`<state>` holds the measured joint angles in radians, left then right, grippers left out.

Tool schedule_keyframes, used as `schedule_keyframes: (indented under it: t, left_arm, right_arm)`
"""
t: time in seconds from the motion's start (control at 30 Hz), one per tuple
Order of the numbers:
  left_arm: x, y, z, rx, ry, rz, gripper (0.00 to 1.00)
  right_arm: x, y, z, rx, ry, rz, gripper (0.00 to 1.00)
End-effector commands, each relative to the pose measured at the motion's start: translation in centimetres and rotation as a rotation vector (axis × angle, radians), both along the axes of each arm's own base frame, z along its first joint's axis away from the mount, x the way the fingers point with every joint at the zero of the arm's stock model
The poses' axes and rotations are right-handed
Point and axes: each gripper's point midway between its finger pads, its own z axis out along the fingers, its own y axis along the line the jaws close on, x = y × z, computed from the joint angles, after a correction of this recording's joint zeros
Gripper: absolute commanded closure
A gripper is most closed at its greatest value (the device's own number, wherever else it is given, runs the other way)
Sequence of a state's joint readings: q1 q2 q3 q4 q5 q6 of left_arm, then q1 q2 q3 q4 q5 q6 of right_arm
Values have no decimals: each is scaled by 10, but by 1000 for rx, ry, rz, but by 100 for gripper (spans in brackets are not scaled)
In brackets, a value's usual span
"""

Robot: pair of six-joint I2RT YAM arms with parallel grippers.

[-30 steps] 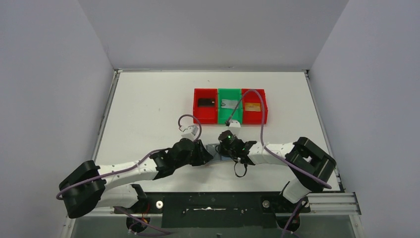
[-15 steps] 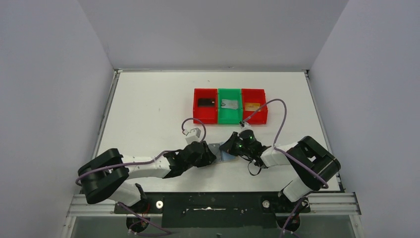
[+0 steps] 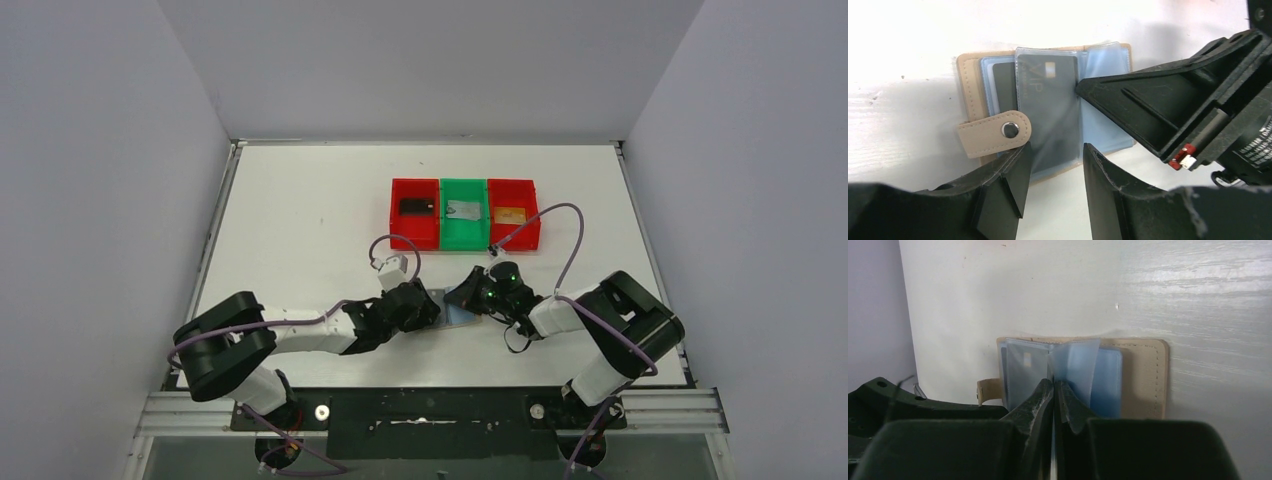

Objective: Take the credit cards out of the card holder

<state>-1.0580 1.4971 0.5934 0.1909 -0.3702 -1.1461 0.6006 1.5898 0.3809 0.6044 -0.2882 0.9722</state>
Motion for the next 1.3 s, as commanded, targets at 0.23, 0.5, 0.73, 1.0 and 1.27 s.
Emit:
schedule_keyframes:
  t: [0.23,0.5,0.73,1.0,1.27]
  left_arm:
    - [12,0,16,6,-44,73,55]
    - [11,-12,9,-16,-30,42,55]
    - [9,-20,8,-28,-26,6,57]
    - [12,-44,42,-182,-97,-93,63]
    - [21,-57,52,-197,-110,-140,63]
  right_arm:
    - [-26,-41,-56,-182,150,-41,100]
    - [-27,-40,-57,-178,153,-37,100]
    - [-26,-39,-52,-166,145,-33,100]
    - [-24,-24,-29,-87,82,31,86]
    - [-11,-26,8,-94,7,11,68]
